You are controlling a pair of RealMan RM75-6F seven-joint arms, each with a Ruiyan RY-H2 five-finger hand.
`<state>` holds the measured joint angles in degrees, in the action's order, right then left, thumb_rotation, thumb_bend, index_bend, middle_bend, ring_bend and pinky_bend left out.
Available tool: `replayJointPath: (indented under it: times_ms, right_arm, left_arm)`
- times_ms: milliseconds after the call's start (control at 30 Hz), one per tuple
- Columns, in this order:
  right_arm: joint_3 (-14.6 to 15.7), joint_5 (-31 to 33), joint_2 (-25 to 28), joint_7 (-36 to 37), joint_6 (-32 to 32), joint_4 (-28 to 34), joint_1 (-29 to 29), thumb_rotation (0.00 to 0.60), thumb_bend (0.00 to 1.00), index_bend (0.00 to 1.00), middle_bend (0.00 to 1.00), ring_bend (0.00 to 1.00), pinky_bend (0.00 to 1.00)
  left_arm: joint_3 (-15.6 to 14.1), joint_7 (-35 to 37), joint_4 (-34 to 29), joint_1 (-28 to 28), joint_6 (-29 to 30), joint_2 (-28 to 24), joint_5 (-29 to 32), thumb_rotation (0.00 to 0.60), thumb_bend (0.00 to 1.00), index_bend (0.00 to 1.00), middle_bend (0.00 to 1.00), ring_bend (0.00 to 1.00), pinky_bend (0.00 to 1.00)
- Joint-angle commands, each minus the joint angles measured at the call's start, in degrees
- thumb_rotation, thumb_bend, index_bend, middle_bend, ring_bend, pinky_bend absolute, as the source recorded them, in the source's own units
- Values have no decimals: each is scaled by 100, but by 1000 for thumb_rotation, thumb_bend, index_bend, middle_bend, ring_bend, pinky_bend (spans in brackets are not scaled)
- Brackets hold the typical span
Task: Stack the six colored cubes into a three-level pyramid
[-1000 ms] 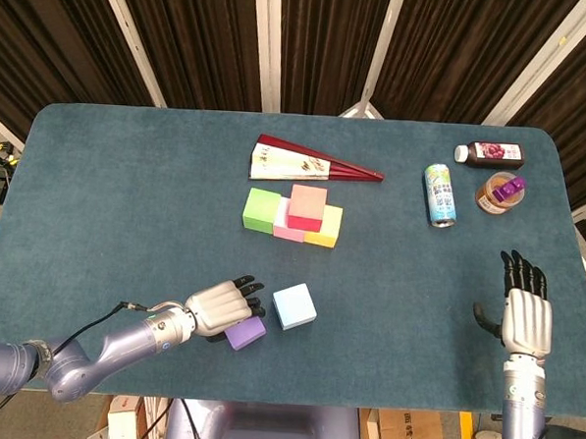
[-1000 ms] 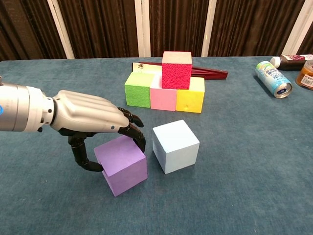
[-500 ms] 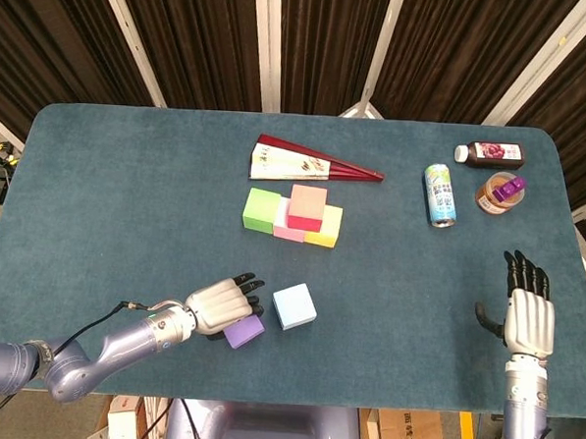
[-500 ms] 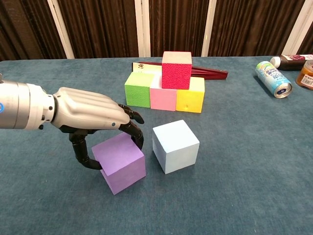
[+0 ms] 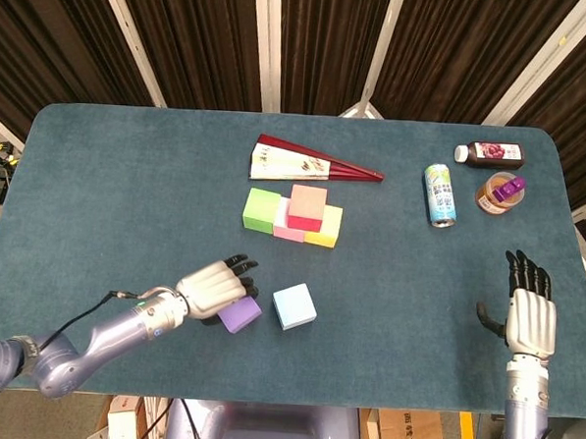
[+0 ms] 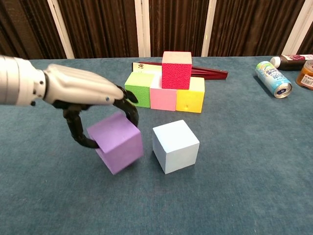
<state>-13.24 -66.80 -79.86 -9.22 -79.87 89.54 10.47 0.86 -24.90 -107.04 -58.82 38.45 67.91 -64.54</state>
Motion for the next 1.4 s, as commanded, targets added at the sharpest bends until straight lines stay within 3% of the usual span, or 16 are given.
replayJointPath:
  times_ms: [33,267,433,700,1033,1400]
  right_arm:
    - [-5,12,-4,-7,10,-1,8,600,335,7,45,0,0]
    - [-6,60,-6,-24,50,-8,22,600,336,7,45,0,0]
    - [-23,72,0,-22,28,4,20,600,335,7,45,0,0]
    - [-9,69,-14,-62,34,-13,35,600,335,9,45,0,0]
    - [-40,133,-60,-102,40,-71,61,600,335,11,45,0,0]
    - [-73,186,-44,-9,77,-108,62,600,335,11,45,0,0]
  left_arm:
    - [61,157,-122,-11,-12,-356,340,600,427,302,290,0,0]
    - [126,286,18,-47,58,-900,1014,600,427,300,287,0,0]
    - [249,317,236,-149,143,-1000,1437,600,427,300,287,0,0]
    - [477,-129,622,-649,344,-638,2211,600,427,301,283,0,0]
    - [567,-1006,882,-1516,740,-260,3806,600,427,304,284,0,0]
    - [709,-1120,1527,-1828,1021,260,4947,600,427,303,281,0,0]
